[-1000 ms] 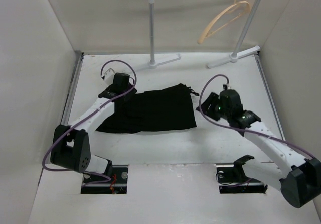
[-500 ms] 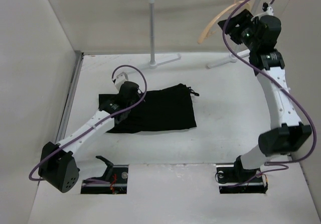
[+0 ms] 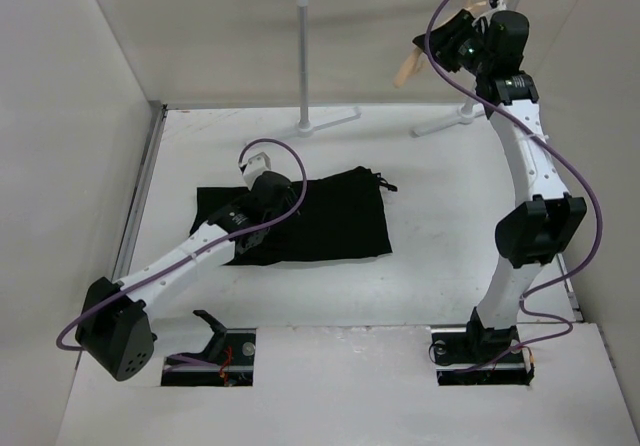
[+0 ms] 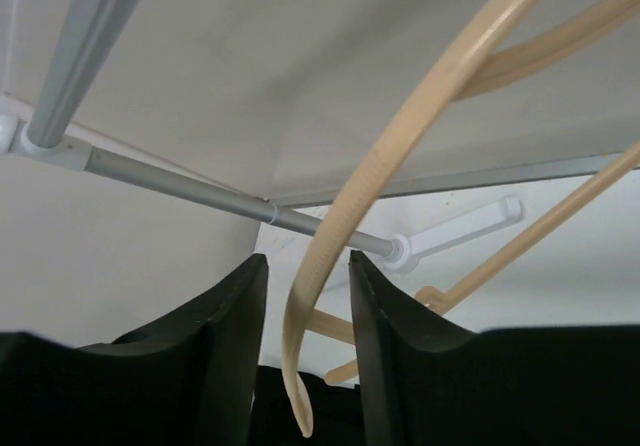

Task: Place the trousers on the hanger
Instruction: Pick up the hanger from the clothesline, then place the trousers on the hanger, then place the hanger at the clothesline.

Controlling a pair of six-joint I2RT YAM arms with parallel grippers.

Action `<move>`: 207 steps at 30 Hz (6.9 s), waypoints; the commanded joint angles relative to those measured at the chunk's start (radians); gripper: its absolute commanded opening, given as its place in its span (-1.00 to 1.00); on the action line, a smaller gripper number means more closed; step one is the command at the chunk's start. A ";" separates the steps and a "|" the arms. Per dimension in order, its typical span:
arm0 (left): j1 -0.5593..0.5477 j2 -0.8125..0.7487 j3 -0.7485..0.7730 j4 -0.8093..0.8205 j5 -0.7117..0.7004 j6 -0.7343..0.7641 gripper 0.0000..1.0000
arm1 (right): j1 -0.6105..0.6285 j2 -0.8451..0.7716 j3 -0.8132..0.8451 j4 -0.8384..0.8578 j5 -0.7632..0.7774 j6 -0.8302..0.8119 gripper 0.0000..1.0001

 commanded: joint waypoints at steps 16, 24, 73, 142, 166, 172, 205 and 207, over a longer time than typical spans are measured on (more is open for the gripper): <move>-0.008 -0.020 -0.004 -0.004 -0.022 -0.024 -0.49 | 0.011 -0.059 0.085 0.057 -0.086 -0.010 -0.71; -0.005 -0.031 0.025 -0.004 -0.013 -0.029 -0.26 | 0.020 -0.185 -0.065 0.080 -0.113 -0.021 -0.73; -0.335 0.727 1.099 -0.191 0.156 0.210 -0.21 | 0.247 -1.079 -1.335 0.039 -0.003 -0.075 -0.76; -0.383 0.630 0.111 0.769 -0.141 -0.301 -0.98 | 0.244 -0.291 -1.233 0.346 0.111 -0.018 0.06; -0.291 0.509 -0.047 0.772 -0.146 -0.296 -0.98 | 0.168 -0.495 -1.271 0.357 0.029 0.102 -0.85; -0.238 0.419 -0.128 0.743 -0.134 -0.259 -0.98 | 0.111 -0.573 -1.257 0.284 0.052 0.092 -0.86; -0.286 0.112 0.097 0.266 -0.281 0.173 -0.99 | 0.054 -0.567 -1.364 0.252 0.155 0.092 -0.11; -0.303 0.104 0.156 0.232 -0.281 0.193 -0.99 | 0.066 -0.642 -1.361 0.217 0.151 0.089 0.17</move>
